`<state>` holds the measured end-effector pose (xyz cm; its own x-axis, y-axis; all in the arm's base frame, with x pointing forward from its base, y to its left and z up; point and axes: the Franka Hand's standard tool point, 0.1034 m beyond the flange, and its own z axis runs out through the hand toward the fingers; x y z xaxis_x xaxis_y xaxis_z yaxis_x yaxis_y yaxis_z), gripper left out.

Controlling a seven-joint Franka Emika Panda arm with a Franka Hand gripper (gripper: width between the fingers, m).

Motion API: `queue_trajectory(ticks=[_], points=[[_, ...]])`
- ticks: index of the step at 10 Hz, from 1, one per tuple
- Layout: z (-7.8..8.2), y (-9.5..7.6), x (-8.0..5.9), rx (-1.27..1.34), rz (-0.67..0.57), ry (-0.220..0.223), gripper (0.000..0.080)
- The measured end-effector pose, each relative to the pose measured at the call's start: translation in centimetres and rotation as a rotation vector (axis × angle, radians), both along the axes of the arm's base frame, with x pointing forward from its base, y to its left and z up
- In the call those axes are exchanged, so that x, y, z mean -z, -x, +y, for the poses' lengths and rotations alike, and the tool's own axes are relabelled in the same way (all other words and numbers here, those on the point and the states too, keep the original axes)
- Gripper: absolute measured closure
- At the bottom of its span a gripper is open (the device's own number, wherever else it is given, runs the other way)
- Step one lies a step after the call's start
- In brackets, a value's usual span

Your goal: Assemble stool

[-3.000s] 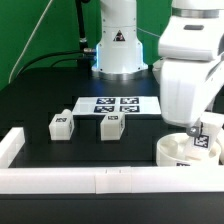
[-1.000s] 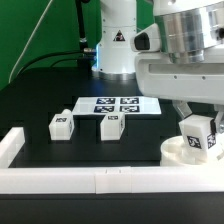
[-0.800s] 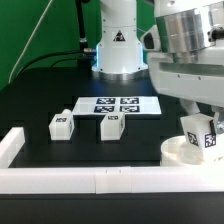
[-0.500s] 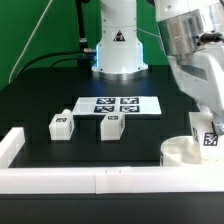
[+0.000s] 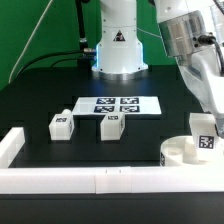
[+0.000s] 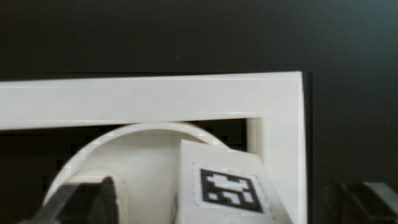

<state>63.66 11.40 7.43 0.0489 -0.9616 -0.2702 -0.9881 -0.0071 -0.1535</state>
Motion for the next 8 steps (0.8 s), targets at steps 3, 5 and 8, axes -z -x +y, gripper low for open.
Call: queue_trajectory(ticks=[3, 5, 8], points=[[0.9, 0.5, -2.1, -0.361, 0.006, -0.012, 0.0151], [0.8, 0.6, -2.4, -0.516, -0.037, -0.003, 0.0150], [0.8, 0.7, -2.4, -0.744, -0.103, 0.024, 0.0150]])
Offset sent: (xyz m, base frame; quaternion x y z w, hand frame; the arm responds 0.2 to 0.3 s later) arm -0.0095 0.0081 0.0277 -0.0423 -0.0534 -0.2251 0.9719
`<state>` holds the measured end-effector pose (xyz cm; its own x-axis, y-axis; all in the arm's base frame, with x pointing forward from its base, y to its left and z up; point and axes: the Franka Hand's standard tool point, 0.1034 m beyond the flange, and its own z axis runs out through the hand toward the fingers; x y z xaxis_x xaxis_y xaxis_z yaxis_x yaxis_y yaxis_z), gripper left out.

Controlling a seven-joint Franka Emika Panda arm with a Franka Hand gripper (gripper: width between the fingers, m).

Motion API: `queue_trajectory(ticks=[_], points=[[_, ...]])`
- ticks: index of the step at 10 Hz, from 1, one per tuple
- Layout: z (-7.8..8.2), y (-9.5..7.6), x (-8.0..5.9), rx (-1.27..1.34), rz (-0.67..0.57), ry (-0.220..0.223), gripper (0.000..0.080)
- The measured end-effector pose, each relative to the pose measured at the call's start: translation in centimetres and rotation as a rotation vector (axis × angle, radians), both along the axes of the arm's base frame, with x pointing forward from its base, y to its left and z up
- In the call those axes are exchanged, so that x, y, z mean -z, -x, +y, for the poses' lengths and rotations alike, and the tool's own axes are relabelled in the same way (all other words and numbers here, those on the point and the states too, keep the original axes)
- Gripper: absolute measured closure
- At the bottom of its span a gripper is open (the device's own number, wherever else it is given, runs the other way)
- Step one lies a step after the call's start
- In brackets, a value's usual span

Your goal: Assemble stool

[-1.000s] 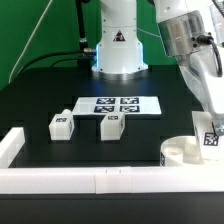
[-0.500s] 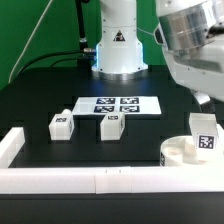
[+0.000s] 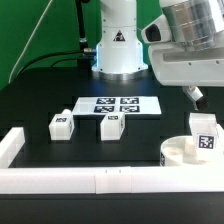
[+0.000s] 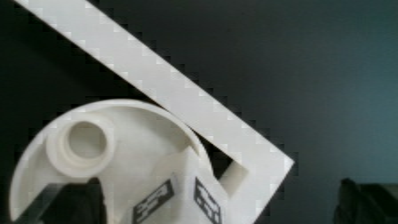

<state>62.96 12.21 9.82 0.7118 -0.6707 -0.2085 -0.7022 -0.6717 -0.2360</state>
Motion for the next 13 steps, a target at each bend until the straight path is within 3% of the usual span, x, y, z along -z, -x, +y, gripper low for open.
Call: queue_trajectory(ticks=[3, 4, 7, 8, 10, 12, 13], points=[[-0.1, -0.4, -1.7, -0.566, -0.156, 0.136, 0.0150], [0.2, -0.4, -1.6, -0.710, -0.197, 0.162, 0.0150], [-0.1, -0.3, -1.4, -0.944, -0.248, 0.168, 0.0150], [-0.1, -0.4, -1.1, -1.175, -0.268, 0.206, 0.0150], [-0.1, -0.3, -0.5, -1.459, -0.286, 0.231, 0.0150], [-1.5, 0.0, 0.3, -1.606, -0.263, 0.190, 0.0150], [-1.6, -0.3, 0.2, -1.679, -0.282, 0.197, 0.0150]])
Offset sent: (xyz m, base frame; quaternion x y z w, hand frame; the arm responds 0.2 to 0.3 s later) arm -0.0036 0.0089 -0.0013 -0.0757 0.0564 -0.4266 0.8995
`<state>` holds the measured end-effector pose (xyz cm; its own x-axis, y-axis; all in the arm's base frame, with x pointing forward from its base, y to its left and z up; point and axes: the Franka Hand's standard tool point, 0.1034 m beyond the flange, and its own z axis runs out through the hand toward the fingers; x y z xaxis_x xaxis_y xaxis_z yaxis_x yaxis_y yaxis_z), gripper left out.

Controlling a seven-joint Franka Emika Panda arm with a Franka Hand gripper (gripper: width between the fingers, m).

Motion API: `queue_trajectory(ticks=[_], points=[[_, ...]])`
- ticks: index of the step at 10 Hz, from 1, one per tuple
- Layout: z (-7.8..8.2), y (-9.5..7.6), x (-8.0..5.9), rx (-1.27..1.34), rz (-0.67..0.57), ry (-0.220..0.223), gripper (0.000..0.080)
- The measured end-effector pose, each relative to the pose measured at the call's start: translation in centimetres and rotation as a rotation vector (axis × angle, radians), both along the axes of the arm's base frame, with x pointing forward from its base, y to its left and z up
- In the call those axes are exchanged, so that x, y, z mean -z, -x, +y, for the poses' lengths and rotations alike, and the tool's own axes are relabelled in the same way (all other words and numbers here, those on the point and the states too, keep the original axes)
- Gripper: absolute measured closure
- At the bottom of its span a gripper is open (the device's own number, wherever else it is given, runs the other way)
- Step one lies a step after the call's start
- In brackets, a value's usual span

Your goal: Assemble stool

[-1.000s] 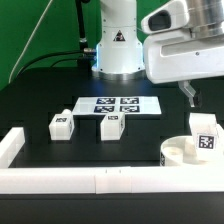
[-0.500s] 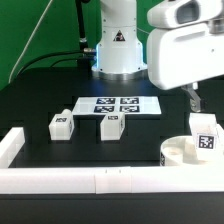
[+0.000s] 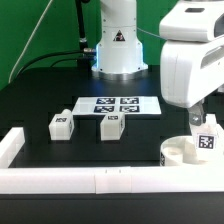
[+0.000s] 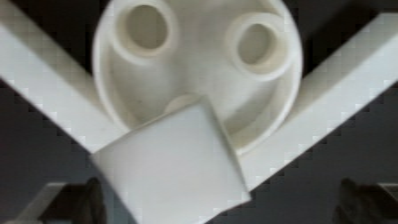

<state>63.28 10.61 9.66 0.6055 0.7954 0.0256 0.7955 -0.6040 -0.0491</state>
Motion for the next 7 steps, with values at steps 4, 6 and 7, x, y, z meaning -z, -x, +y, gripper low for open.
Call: queue_trajectory(ticks=[4, 6, 7], points=[[-0.4, -1.0, 0.6, -0.302, -0.068, -0.002, 0.0150], [-0.3, -1.2, 1.7, -0.299, -0.089, -0.005, 0.0150], [-0.4, -1.2, 2.0, -0.297, -0.088, -0.005, 0.0150]])
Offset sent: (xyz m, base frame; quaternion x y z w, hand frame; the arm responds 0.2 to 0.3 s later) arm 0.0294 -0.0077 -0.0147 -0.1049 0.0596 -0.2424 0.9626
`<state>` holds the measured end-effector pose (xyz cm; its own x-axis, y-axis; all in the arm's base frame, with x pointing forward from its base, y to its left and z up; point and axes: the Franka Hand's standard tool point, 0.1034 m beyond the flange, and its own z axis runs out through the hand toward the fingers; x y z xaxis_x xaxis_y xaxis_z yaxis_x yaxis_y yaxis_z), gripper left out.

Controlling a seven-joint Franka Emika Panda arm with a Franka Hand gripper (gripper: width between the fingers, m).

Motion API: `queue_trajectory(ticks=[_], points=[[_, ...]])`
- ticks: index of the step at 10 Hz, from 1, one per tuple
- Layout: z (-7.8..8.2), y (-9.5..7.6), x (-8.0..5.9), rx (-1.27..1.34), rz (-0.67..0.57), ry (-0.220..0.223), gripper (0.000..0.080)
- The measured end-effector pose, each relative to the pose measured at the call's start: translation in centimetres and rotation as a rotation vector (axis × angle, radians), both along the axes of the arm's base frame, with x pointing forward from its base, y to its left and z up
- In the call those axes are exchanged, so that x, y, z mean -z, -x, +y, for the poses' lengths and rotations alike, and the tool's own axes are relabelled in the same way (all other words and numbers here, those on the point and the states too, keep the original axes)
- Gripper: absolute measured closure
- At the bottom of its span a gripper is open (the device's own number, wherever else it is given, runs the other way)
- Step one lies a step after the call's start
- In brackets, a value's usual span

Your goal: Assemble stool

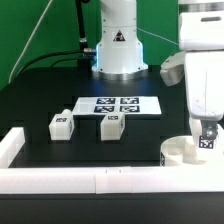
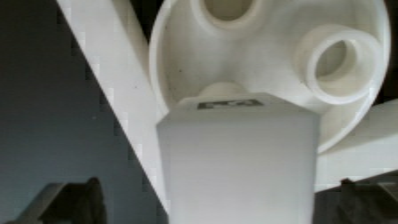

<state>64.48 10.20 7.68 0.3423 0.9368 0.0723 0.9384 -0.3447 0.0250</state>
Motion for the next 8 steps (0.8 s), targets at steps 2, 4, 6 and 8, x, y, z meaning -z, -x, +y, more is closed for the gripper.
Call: queue_trajectory(ticks=[2, 4, 6, 8], points=[[0.01, -0.01, 0.01, 0.029, 0.002, -0.001, 0.0162], [0.01, 0.10, 0.05, 0.033, 0.007, -0.001, 0.0460], [0.07, 0.12, 0.06, 0.195, 0.018, -0.011, 0.0460], [0.05, 0.07, 0.13, 0.327, 0.023, -0.022, 0.0460]])
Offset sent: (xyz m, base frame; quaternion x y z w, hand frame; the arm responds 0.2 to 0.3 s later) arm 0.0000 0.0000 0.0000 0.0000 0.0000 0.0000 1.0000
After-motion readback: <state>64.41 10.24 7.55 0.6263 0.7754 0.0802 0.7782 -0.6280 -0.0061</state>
